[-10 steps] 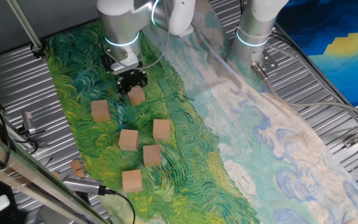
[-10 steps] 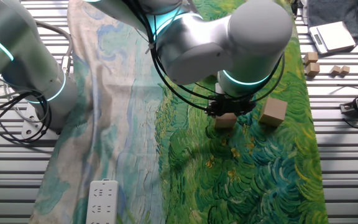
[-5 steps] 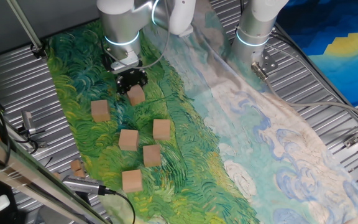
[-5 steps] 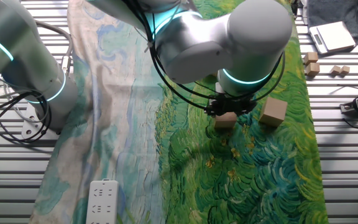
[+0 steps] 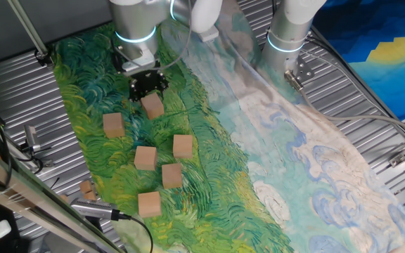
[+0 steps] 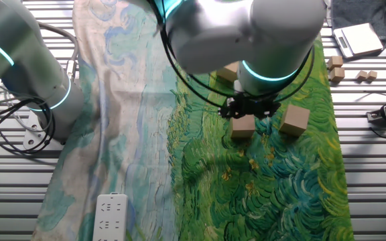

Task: Stack the blocks into a pyramid shape

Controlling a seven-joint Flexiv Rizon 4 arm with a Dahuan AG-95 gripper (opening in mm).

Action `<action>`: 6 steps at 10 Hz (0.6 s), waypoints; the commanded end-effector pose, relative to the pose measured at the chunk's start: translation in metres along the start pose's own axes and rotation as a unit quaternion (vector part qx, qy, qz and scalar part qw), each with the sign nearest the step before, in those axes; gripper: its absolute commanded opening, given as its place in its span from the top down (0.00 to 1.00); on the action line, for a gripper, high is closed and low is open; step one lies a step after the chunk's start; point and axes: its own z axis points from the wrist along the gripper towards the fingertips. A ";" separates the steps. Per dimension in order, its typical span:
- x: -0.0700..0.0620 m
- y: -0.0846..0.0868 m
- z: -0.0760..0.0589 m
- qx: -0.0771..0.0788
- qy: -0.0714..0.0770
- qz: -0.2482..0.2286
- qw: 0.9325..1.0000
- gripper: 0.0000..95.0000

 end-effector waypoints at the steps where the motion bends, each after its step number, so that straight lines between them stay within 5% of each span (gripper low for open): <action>1: -0.004 0.003 -0.016 0.002 0.007 0.013 1.000 0.20; 3: -0.016 0.005 -0.030 0.003 0.017 0.048 0.999 1.00; 6: -0.040 0.003 -0.035 0.001 0.026 0.083 0.996 1.00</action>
